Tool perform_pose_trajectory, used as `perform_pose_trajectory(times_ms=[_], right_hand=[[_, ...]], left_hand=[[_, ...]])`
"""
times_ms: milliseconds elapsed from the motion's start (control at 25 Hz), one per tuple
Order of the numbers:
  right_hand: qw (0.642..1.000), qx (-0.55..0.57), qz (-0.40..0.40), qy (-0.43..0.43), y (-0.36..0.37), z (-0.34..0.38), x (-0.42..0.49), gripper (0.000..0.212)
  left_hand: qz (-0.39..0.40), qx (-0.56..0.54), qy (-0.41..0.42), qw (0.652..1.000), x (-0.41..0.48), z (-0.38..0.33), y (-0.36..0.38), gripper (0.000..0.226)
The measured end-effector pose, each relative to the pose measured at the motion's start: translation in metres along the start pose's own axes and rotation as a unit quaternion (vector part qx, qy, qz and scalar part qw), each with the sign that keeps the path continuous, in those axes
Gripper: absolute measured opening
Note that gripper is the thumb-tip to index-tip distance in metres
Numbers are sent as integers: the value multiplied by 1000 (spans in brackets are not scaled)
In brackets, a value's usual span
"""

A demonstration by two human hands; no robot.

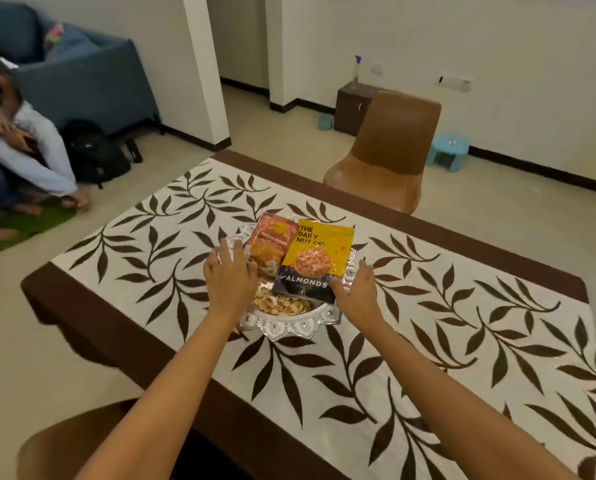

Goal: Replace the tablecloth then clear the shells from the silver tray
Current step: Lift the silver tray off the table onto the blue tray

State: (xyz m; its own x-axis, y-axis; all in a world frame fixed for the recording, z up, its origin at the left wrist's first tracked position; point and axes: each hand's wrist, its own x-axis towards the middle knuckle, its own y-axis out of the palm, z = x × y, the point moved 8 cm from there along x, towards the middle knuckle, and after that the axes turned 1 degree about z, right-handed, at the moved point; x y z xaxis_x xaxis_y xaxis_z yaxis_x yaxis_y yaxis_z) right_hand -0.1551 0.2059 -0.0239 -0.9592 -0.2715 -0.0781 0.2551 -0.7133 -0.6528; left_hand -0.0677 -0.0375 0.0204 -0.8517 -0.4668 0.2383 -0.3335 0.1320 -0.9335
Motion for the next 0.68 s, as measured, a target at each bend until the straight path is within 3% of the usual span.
perform_pose_trajectory(times_ms=[240, 680], right_hand=[[996, 29, -67, 43, 8, 2, 0, 76], [990, 74, -112, 36, -25, -8, -15, 60]], left_hand=[[73, -65, -94, 991, 2, 33, 25, 70], [57, -139, -86, 985, -3, 5, 12, 62]])
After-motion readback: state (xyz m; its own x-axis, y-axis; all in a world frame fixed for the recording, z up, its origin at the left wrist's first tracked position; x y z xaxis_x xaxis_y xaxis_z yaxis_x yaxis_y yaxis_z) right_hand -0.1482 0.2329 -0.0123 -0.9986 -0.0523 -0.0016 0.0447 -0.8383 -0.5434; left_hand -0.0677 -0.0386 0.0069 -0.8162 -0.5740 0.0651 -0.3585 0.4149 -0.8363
